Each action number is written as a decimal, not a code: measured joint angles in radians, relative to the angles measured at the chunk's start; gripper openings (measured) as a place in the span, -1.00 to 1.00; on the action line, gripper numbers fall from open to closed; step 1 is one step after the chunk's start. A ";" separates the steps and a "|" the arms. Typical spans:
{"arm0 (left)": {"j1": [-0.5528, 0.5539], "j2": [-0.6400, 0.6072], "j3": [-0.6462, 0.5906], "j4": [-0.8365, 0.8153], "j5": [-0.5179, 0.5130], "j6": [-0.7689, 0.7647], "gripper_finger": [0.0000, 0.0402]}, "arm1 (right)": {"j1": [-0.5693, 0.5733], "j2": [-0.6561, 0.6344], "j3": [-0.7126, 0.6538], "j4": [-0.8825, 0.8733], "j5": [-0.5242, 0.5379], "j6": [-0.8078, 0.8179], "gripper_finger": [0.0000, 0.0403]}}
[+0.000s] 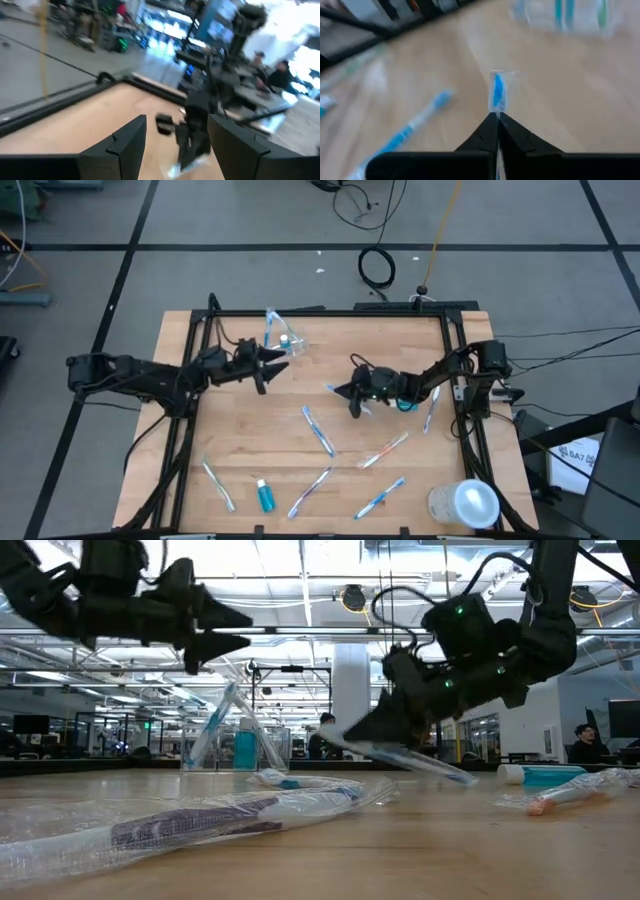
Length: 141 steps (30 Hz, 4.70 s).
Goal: Pick & Place toothbrushing station
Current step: Put the blue toothbrush into the transparent organizer
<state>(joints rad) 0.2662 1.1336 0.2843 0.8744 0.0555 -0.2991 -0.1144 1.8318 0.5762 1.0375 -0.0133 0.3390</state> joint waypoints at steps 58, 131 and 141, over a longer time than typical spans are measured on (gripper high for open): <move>-0.003 -0.383 0.203 -0.498 -0.598 0.446 0.09 | -0.275 0.473 0.887 0.286 0.163 -0.390 -1.00; -0.034 -0.231 0.202 -0.768 -0.281 0.058 -0.93 | -0.228 0.368 0.887 -0.047 -0.531 -0.011 -0.42; -0.030 -0.232 0.202 -0.692 -0.338 0.070 -0.93 | -0.294 0.102 0.684 -0.361 -0.654 -0.203 -0.18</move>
<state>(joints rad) 0.2362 0.9016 0.4862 0.1823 -0.2824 -0.2287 -0.4088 1.9336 1.2599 0.6762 -0.6669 0.1359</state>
